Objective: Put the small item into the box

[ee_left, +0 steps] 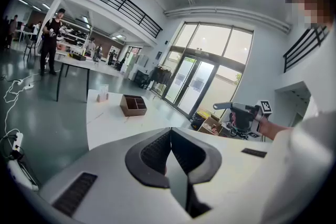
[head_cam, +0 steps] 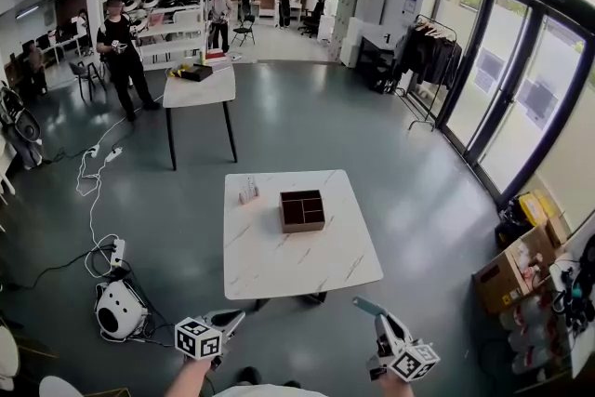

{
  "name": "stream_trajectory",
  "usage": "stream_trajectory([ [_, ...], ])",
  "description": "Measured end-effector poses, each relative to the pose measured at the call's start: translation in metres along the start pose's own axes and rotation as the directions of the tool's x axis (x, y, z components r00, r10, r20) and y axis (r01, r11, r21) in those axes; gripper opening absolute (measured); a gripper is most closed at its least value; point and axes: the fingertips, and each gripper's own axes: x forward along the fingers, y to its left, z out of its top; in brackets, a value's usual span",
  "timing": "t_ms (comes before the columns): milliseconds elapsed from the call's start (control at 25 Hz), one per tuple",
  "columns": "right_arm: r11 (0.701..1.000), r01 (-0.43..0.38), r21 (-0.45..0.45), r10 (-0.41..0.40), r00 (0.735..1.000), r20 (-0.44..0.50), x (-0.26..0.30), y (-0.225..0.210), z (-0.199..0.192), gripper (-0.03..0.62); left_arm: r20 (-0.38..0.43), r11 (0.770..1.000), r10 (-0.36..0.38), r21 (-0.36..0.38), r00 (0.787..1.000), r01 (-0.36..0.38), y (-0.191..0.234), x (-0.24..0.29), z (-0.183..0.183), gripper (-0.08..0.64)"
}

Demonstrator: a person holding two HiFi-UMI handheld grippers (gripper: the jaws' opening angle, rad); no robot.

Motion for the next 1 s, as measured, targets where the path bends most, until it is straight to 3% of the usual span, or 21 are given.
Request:
stream_trajectory([
  [720,0.995,0.079,0.062,-0.081,0.997,0.019,-0.002,0.008,-0.010,0.075,-0.017,0.999,-0.041,-0.004,0.999,0.041,0.024,-0.002,0.002,0.014],
  [1000,0.994,0.103,0.040,-0.104,0.994,0.038,0.005,0.022,-0.012,0.076,-0.026,0.998,-0.058,-0.006,0.998,0.058,0.044,-0.007,0.005,0.014],
])
